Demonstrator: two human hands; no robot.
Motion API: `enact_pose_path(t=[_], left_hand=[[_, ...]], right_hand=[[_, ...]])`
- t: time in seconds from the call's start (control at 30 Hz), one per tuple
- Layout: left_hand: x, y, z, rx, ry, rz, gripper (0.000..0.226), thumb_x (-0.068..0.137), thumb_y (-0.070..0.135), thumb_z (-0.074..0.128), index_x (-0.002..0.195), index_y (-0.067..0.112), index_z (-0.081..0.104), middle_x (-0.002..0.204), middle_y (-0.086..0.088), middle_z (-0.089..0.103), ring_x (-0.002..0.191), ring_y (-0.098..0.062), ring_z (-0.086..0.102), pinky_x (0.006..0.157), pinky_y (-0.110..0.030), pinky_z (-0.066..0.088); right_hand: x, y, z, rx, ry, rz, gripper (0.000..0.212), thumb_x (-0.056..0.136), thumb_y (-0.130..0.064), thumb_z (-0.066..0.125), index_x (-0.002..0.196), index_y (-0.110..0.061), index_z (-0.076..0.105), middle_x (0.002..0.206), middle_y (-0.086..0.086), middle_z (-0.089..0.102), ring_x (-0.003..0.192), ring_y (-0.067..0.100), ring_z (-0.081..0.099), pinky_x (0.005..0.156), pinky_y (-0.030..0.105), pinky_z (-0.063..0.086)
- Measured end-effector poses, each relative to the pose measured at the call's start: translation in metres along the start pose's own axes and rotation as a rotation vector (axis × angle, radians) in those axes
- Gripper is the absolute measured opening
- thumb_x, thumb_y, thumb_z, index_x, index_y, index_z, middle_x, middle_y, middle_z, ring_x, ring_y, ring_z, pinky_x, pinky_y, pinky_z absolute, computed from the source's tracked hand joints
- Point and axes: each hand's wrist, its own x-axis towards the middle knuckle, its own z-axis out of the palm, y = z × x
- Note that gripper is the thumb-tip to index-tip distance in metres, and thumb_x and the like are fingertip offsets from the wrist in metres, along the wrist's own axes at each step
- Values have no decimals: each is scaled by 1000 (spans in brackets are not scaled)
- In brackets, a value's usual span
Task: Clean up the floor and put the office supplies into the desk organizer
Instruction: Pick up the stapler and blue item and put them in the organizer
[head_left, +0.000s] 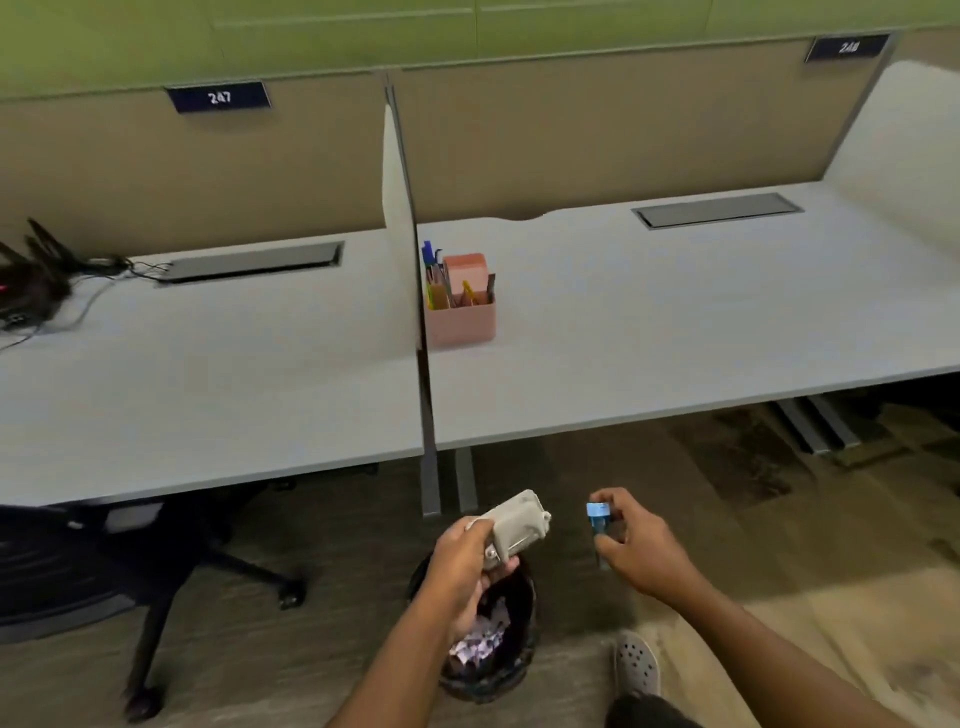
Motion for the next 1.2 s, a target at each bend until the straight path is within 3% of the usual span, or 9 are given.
enact_pose_path(t=[0.07, 0.27, 0.43, 0.5, 0.63, 0.73, 0.87, 1.03, 1.2], left_hand=[[7, 24, -4, -9, 5, 43, 19, 99, 18, 51, 113, 9, 60, 114, -17, 64, 106, -34, 64, 80, -38, 58], [36, 91, 3, -30, -25, 133, 19, 101, 22, 46, 116, 25, 58, 115, -16, 63, 97, -35, 69, 78, -39, 60], [78, 139, 14, -81, 8, 189, 22, 103, 20, 44, 114, 24, 62, 116, -13, 64, 102, -34, 68, 81, -42, 60], [105, 160, 20, -108, 32, 214, 22, 103, 19, 43, 114, 20, 62, 116, -14, 65, 100, -33, 69, 79, -41, 60], [156, 203, 35, -187, 61, 235, 28, 98, 28, 50, 121, 15, 59, 119, -17, 63, 99, -33, 70, 79, -40, 59], [201, 245, 55, -172, 135, 266, 28, 92, 32, 61, 114, 16, 60, 117, -14, 63, 100, -33, 69, 75, -35, 58], [251, 298, 74, -67, 299, 349, 24, 86, 23, 71, 104, 12, 63, 111, -14, 68, 96, -31, 70, 71, -34, 59], [305, 354, 89, 176, 495, 417, 15, 87, 30, 70, 95, 19, 63, 98, 1, 66, 94, -17, 61, 75, -30, 56], [354, 406, 85, 525, 411, 418, 22, 84, 28, 74, 100, 17, 63, 103, 0, 63, 96, -21, 61, 80, -41, 57]], right_hand=[[15, -19, -2, 16, 12, -26, 45, 87, -18, 65, 119, -41, 45, 107, -10, 56, 81, 10, 64, 69, 25, 58], [76, -64, -19, 43, 39, -124, 46, 87, -17, 65, 125, -32, 43, 115, -4, 54, 90, 10, 60, 73, 21, 51], [162, -101, -35, 47, 103, -188, 47, 87, -16, 67, 121, -31, 39, 126, 1, 53, 73, 10, 63, 65, 14, 48], [206, -119, -42, 46, 142, -214, 44, 87, -17, 66, 117, -30, 38, 122, 0, 55, 71, 10, 62, 69, 16, 48], [283, -158, -65, 113, 190, -312, 41, 86, -12, 68, 107, -28, 38, 103, -5, 55, 71, 9, 62, 57, 7, 41], [349, -185, -89, 128, 167, -346, 40, 85, -11, 70, 106, -26, 39, 100, -5, 55, 81, 15, 63, 62, 15, 47], [426, -210, -110, 162, 126, -364, 36, 87, -13, 68, 106, -25, 40, 100, -3, 59, 85, 18, 66, 62, 18, 48], [495, -224, -115, 204, 85, -342, 37, 89, -12, 67, 108, -25, 39, 103, -3, 56, 88, 19, 63, 63, 18, 49], [549, -228, -124, 225, 111, -341, 40, 88, -10, 67, 108, -27, 38, 103, -3, 54, 84, 17, 61, 72, 24, 52]])
